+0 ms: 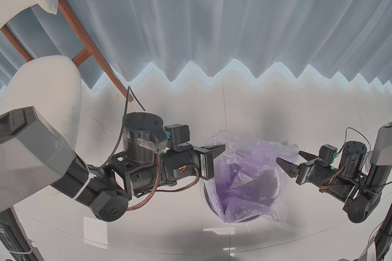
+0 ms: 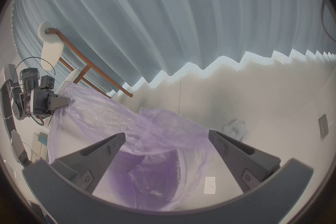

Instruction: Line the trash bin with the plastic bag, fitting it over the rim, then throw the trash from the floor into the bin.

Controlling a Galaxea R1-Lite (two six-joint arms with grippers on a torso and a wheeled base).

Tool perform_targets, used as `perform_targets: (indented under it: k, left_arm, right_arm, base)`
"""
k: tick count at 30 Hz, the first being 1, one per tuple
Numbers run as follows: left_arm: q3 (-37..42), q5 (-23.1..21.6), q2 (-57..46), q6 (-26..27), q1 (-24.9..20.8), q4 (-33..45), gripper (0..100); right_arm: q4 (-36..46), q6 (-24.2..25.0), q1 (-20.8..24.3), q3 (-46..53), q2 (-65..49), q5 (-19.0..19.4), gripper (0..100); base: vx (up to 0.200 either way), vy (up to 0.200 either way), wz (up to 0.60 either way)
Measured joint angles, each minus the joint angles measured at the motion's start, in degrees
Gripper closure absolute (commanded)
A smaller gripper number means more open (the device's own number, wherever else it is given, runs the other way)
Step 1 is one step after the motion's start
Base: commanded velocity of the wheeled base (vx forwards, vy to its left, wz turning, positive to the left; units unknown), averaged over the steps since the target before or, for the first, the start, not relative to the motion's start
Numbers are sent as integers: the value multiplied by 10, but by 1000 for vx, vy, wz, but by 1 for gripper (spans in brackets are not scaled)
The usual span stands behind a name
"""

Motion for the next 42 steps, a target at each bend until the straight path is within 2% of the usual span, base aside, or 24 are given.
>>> perform_targets:
  k: [8, 14, 17, 20, 26, 30, 33, 42]
  left_arm:
    - [-17, 6, 17, 0, 20, 1, 100]
    - [-26, 7, 29, 0, 51, 4, 100]
    - [-34, 8, 35, 0, 64, 4, 100]
    - [-40, 8, 39, 0, 70, 4, 100]
    - [-47, 8, 44, 0, 74, 2, 100]
    - [-49, 8, 44, 0, 75, 2, 100]
    - [-48, 8, 44, 0, 75, 1, 100]
    - [-46, 8, 42, 0, 75, 0, 100]
  right_arm:
    - [0, -1, -1, -77, 24, -2, 0]
    - [27, -1, 3, -104, 25, 7, 0]
    - [29, -9, 1, -99, 15, 30, 0]
    - [27, -46, -8, -85, 8, 53, 0]
    - [19, -158, -36, -55, 10, 140, 0]
    - [12, -188, -55, -39, 17, 207, 0]
    - [10, -212, -66, -21, 22, 238, 0]
    - [12, -226, -85, -34, 56, 242, 0]
  base:
    - [0, 0, 0]
    - [0, 0, 0]
    - [0, 0, 0]
    - [0, 0, 0]
    - [0, 0, 0]
    - [0, 0, 0]
    - [0, 0, 0]
    - [0, 0, 0]
